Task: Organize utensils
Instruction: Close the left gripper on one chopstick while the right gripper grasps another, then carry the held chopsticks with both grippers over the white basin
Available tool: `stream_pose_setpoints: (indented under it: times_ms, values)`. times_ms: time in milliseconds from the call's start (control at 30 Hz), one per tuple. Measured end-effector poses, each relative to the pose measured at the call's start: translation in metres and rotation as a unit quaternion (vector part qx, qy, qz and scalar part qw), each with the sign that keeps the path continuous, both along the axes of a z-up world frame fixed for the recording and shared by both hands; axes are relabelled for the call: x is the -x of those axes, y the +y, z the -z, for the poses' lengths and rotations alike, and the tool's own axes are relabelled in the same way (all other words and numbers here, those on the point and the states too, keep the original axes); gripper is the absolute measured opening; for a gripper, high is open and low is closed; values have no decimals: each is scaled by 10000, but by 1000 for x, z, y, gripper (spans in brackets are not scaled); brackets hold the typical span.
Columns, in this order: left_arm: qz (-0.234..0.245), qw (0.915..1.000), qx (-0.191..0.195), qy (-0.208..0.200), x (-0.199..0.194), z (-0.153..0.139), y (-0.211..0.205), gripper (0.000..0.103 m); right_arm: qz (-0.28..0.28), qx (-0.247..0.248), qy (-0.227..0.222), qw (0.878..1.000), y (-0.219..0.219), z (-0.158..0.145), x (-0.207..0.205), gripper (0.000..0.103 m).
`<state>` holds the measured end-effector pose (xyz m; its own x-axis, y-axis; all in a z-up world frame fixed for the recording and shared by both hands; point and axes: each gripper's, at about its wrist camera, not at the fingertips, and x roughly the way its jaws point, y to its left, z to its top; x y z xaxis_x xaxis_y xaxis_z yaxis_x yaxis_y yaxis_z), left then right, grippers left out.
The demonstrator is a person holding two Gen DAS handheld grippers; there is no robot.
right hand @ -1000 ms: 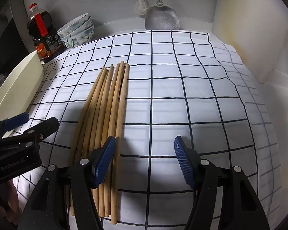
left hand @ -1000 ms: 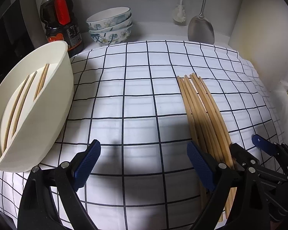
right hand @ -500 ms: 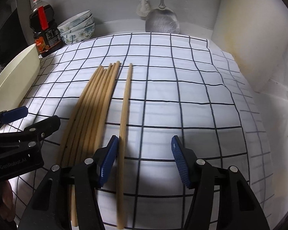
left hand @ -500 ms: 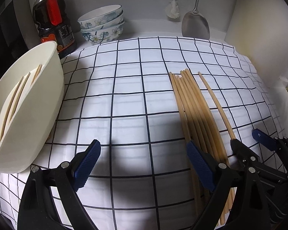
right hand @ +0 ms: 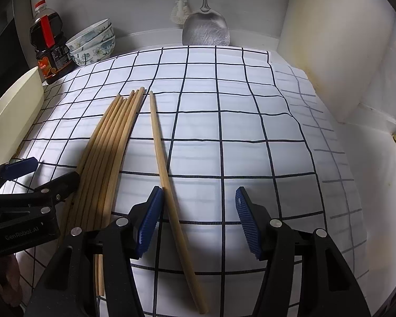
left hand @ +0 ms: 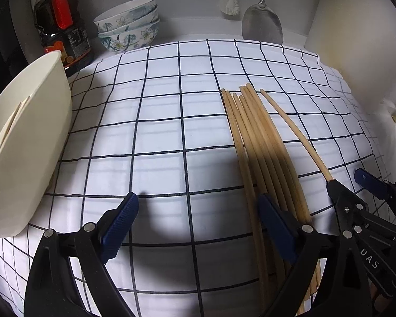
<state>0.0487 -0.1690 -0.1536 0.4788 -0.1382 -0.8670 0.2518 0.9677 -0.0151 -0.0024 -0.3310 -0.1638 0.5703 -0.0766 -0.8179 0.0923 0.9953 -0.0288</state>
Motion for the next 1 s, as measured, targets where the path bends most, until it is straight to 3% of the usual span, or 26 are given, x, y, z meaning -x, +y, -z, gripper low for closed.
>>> stream_pose_setpoints:
  times_ms: [133,233,300,333,400,433,500,533,567,767,1000]
  values:
    - [71,9999,-34,-107,1,0,-3,84,-57,61,-16,10000,2,0,-4,55]
    - [119,9997,-20,-190,2,-1,-5,75,-118,122,-46,9998,5,1,-6,55]
    - [195,9995,-2,-237,3,-2,-8,60,-157,97,-50,9998,6,1,-8,54]
    - [232,9994,4,-255,3,-3,-9,55,-199,44,-43,9998,6,1,-9,49]
    - [364,9989,28,-297,5,-5,-12,35,-283,20,-34,9996,8,0,-10,41]
    - [437,9986,34,-304,5,-5,-14,30,-344,10,-30,9994,10,0,-10,33]
    - [544,9981,35,-283,6,-6,-17,10,-403,-16,-10,9992,13,-1,-10,20]
    - [566,9981,40,-255,5,-6,-17,9,-405,-32,8,9992,13,-1,-10,9]
    - [561,9982,51,-217,5,-7,-16,7,-380,-38,31,9993,13,-1,-10,7]
    - [481,9987,148,18,5,-13,-4,7,-154,-623,164,9978,1,-5,-7,6]
    - [463,9980,426,-94,10,-51,20,7,-34,-853,54,9963,10,-33,3,6]
